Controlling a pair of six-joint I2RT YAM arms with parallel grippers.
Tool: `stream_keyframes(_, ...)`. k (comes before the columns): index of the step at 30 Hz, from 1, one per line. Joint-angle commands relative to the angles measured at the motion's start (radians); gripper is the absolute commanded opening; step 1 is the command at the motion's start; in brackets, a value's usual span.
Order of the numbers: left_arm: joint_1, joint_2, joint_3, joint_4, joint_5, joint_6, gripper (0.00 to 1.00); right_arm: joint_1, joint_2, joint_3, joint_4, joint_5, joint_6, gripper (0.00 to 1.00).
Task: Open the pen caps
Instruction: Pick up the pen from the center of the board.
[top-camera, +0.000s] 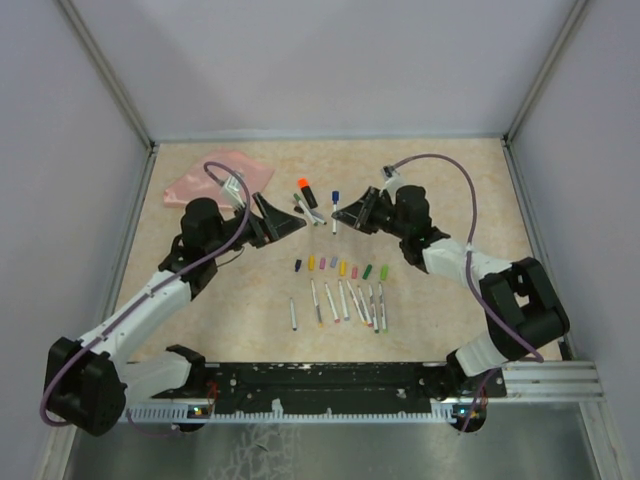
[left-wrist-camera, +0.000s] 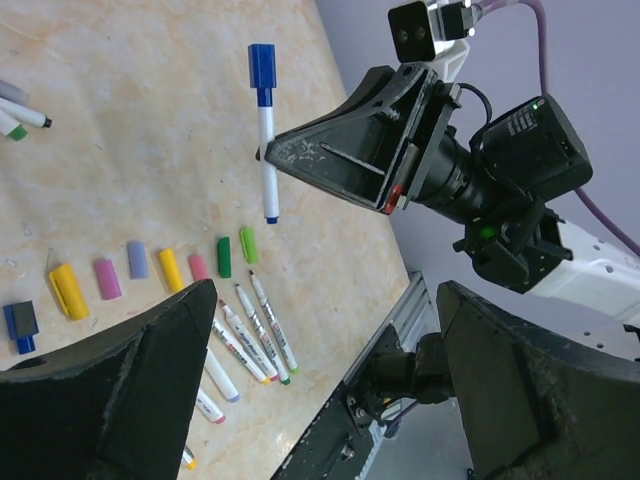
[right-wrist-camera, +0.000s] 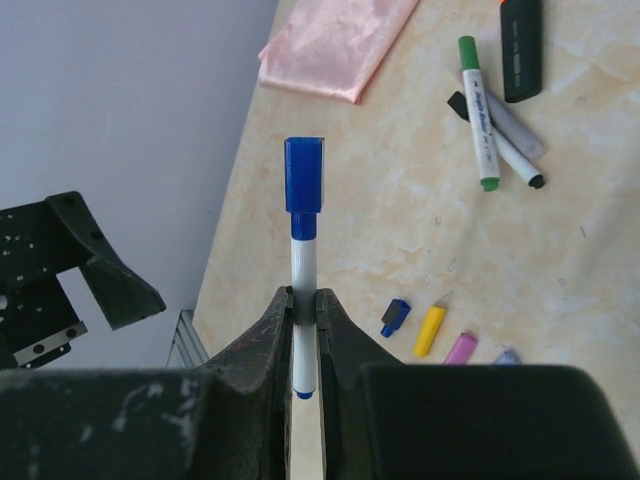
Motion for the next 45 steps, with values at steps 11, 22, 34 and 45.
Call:
stream_keyframes(11,0.003,0.095,0.023,0.144,0.019,-0.036,0.95,0.092,-0.005,0.011,0.171,-0.051,0.075,0.0)
stream_keyframes(22,0.004,0.166,0.1,0.159,-0.064,0.003,0.91,0.131,0.012,0.016,0.218,-0.082,0.1,0.0)
stream_keyframes(34,0.005,0.231,0.161,0.152,-0.043,0.009,0.81,0.154,0.017,0.018,0.237,-0.107,0.111,0.0)
stream_keyframes(45,0.005,0.213,0.146,0.159,-0.032,0.007,0.78,0.163,0.029,0.02,0.253,-0.125,0.119,0.0)
